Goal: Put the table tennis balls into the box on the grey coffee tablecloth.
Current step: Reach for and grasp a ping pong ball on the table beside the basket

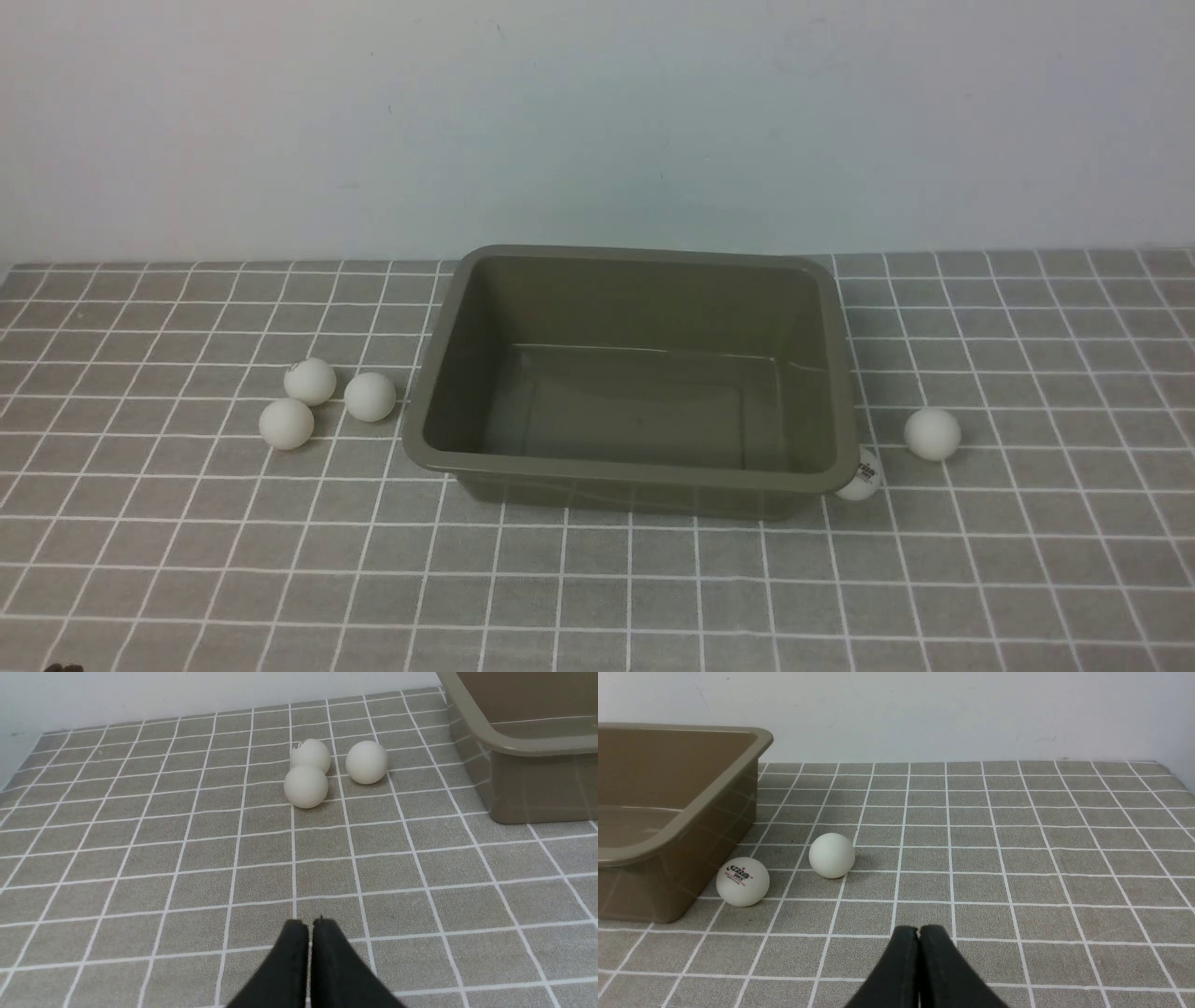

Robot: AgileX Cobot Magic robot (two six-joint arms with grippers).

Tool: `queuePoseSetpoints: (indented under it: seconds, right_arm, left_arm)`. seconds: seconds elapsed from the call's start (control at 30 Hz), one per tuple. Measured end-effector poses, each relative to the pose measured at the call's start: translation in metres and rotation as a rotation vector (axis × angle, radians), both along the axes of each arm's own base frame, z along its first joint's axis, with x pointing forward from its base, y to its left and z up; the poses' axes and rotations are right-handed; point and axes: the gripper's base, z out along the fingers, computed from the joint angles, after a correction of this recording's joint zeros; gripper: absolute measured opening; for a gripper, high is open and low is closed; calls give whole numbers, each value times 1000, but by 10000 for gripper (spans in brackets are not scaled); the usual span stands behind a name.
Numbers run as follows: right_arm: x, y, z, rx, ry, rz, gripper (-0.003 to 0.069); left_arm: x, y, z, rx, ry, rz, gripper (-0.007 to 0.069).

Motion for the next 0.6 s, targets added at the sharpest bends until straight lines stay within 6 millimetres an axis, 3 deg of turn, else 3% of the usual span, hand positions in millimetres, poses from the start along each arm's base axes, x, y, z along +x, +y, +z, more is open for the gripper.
queuePoseSetpoints:
  seconds: [0.23,0.43,0.6]
  right_arm:
    - [0,0,0,0,0,0,-9]
    - [0,0,0,0,0,0,-9]
    - [0,0,0,-1,0,0,-9]
  left_arm:
    - [1,-1,4,-53,-54,8,-5]
    - [4,-2,26,-585,-248,73,-5]
    - [3,7,42,-823,-427,139,-5]
